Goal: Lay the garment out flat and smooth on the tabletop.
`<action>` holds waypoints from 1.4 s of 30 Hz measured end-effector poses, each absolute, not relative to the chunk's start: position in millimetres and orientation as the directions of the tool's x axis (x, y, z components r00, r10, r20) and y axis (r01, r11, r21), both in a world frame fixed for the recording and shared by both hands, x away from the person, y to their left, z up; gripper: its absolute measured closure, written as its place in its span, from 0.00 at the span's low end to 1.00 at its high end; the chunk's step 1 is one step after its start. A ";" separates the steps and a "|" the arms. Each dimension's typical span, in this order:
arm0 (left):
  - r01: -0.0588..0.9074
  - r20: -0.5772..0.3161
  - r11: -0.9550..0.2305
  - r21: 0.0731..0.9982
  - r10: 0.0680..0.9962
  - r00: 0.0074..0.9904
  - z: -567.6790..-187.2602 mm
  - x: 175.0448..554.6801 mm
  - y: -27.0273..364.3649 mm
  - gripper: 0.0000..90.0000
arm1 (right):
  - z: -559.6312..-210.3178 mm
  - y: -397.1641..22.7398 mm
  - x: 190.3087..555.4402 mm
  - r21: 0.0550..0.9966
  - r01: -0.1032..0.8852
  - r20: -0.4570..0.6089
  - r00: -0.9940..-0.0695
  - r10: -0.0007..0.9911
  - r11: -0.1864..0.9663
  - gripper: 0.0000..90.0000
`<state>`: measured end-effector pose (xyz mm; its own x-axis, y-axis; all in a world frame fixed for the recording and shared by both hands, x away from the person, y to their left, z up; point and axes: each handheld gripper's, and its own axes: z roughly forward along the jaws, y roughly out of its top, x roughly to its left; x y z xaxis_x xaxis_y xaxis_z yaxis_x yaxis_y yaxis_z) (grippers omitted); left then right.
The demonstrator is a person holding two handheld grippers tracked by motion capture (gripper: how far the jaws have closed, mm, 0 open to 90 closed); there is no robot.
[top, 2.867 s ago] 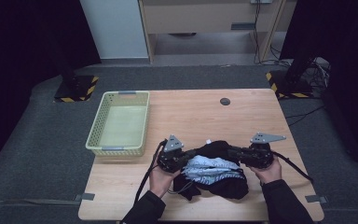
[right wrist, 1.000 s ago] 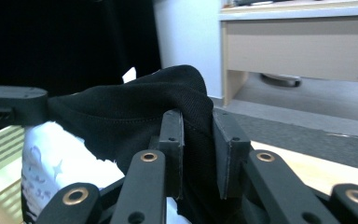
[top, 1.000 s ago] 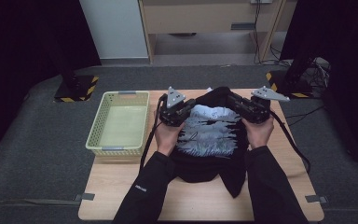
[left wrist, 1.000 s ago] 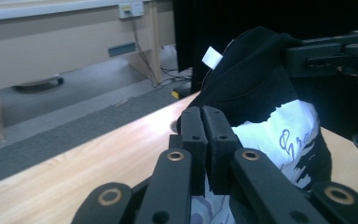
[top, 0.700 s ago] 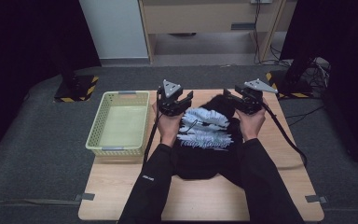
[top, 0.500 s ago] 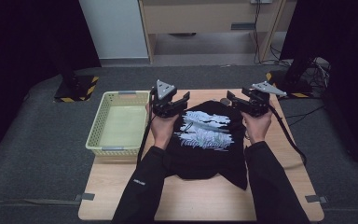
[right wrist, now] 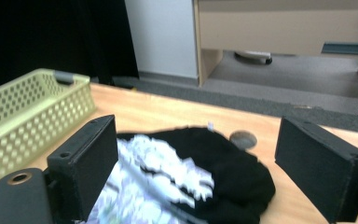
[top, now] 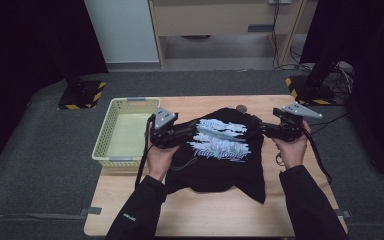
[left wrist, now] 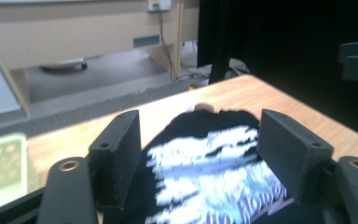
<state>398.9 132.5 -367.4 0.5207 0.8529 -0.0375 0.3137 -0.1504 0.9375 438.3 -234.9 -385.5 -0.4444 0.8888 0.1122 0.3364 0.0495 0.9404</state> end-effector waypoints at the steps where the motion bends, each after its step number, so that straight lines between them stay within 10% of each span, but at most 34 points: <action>1: 0.312 -0.031 -0.155 0.937 0.854 0.519 -369.5 395.3 134.5 0.32 | -386.7 -235.6 434.8 0.940 0.337 0.109 -0.441 0.891 0.052 0.13; 42: 0.482 0.015 -0.274 0.832 0.880 0.475 -475.9 316.9 193.3 0.12 | -468.0 -246.5 346.8 0.814 0.527 0.070 -0.504 0.861 0.243 0.05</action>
